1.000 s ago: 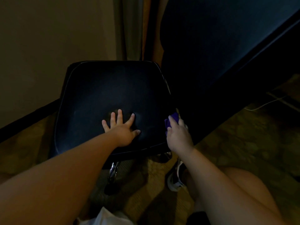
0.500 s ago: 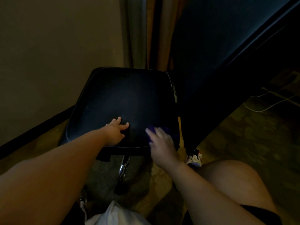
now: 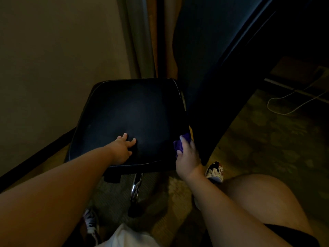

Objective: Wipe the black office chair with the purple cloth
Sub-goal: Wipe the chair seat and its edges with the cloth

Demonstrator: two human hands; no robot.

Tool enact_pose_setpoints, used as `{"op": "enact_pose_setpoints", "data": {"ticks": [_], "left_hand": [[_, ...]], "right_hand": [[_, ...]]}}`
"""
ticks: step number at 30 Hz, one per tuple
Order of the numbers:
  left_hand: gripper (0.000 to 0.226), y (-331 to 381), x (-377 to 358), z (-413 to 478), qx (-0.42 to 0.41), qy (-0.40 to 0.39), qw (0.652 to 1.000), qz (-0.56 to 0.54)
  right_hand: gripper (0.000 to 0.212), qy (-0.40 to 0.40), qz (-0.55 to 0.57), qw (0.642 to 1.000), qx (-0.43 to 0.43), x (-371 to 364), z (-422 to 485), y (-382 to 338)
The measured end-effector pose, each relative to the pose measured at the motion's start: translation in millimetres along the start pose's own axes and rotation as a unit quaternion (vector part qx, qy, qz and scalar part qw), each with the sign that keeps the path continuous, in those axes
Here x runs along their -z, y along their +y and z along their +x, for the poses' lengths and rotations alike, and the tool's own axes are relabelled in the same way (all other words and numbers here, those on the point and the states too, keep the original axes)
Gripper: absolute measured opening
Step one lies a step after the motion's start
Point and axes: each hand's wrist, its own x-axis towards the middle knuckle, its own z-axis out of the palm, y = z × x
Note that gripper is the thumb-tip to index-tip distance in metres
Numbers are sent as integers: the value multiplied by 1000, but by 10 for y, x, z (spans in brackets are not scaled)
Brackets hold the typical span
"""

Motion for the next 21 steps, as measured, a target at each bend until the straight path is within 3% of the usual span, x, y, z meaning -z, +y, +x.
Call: {"op": "enact_pose_setpoints", "data": {"ticks": [4, 7, 11, 14, 18, 20, 21], "left_hand": [[64, 75, 15, -35, 3, -2, 1000, -5], [65, 88, 35, -17, 8, -7, 1000, 5], [66, 60, 58, 77, 12, -12, 1000, 26], [66, 9, 45, 145, 7, -21, 999, 34], [66, 21, 44, 181, -2, -25, 999, 28], [67, 76, 46, 167, -8, -29, 999, 36], [67, 114, 44, 159, -9, -30, 999, 42]], "right_hand": [[57, 67, 129, 987, -72, 38, -150, -118], [52, 133, 289, 936, -149, 140, -193, -183], [41, 211, 511, 799, -237, 172, -112, -418], [48, 242, 580, 723, -285, 188, 31, -622], [58, 209, 687, 624, -308, 348, 228, -749], [56, 217, 689, 626, -295, 371, 270, -743], [53, 232, 659, 657, -285, 358, 255, -732]]}}
